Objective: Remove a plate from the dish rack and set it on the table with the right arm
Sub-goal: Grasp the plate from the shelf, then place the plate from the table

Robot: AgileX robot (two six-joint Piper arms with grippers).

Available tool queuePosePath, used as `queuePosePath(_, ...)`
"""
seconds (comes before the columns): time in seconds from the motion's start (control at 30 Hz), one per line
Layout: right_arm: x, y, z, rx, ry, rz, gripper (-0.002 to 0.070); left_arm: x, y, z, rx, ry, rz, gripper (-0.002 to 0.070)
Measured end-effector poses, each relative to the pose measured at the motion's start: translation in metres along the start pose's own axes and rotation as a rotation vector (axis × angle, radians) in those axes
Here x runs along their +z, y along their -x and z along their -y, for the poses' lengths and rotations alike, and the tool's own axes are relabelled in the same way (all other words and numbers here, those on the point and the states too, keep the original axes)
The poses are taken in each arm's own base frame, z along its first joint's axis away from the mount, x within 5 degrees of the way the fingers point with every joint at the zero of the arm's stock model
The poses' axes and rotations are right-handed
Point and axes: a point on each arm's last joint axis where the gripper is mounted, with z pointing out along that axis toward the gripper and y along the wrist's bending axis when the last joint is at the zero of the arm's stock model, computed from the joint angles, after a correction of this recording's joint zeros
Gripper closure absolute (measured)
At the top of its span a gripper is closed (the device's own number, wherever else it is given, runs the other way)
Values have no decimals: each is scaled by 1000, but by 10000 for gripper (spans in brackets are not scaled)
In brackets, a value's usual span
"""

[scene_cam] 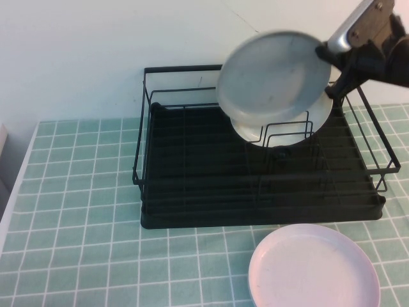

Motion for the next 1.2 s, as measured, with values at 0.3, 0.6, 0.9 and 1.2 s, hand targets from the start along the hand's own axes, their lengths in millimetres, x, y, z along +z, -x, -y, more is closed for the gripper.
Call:
queuePosePath(0.3, -61, 71, 16, 74, -92, 168, 666, 0, 0, 0, 0, 0, 0, 678)
queuePosePath(0.6, -143, 124, -3, 287, 70, 151, 666, 0, 0, 0, 0, 0, 0, 679)
queuePosePath(0.9, -171, 85, -45, 370, 421, -384, 666, 0, 0, 0, 0, 0, 0, 678)
queuePosePath(1.2, -159, -2, -88, 494, 439, -651, 666, 0, 0, 0, 0, 0, 0, 678)
